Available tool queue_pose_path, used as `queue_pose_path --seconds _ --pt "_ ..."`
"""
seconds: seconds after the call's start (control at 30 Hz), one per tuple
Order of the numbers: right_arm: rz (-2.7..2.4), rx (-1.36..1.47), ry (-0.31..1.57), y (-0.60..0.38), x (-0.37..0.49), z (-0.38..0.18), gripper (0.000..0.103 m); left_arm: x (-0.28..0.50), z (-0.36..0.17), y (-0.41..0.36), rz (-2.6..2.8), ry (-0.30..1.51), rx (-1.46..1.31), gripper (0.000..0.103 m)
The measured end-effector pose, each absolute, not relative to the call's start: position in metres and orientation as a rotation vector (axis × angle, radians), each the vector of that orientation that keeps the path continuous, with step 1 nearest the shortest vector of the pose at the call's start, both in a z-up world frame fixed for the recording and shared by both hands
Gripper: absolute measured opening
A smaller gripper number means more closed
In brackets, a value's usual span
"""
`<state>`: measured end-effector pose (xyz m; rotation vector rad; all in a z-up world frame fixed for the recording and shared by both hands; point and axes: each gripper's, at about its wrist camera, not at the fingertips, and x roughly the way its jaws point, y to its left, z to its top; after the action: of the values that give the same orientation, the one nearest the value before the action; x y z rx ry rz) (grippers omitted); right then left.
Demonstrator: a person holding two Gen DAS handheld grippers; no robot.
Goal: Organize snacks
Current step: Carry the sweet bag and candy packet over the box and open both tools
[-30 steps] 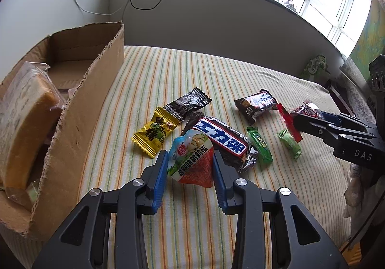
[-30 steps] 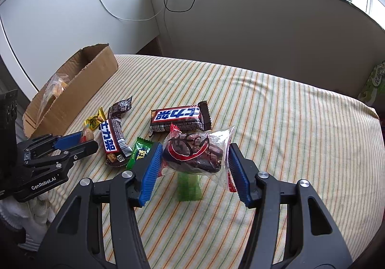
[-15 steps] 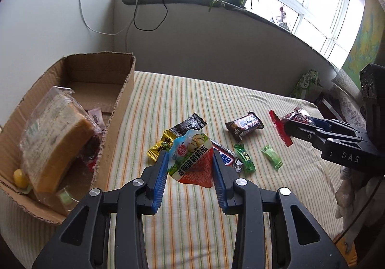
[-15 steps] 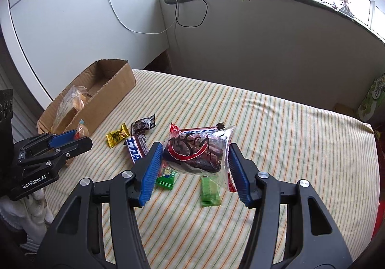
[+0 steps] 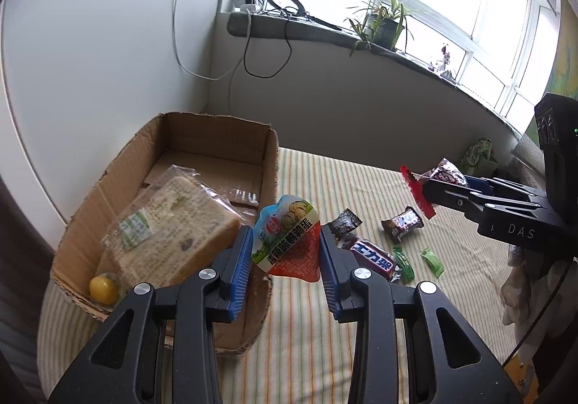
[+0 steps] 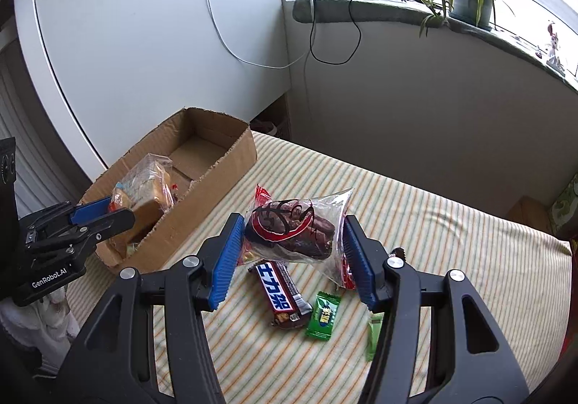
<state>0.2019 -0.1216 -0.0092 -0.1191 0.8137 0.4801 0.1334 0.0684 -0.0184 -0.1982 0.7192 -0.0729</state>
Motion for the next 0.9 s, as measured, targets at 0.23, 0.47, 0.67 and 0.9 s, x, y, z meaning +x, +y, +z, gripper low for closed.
queue_pose_path --seconds 0.23,0.47,0.67,0.9 --pt "0.526 -0.125 0.814 -0.083 0.217 -0.004 0.058 0.139 -0.014 0.100 -0.029 0.705 -0.197 0.034" --pt "0.578 -0.129 0.824 -0.045 0.233 -0.008 0.058 0.158 -0.008 0.129 0.004 0.697 -0.194 0.034" --pt "0.614 -0.138 0.838 -0.013 0.249 -0.015 0.058 0.174 -0.004 0.143 0.024 0.699 -0.187 0.034" --pt "0.629 -0.160 0.869 0.012 0.270 -0.030 0.058 0.187 -0.010 0.149 0.038 0.713 -0.178 0.034"
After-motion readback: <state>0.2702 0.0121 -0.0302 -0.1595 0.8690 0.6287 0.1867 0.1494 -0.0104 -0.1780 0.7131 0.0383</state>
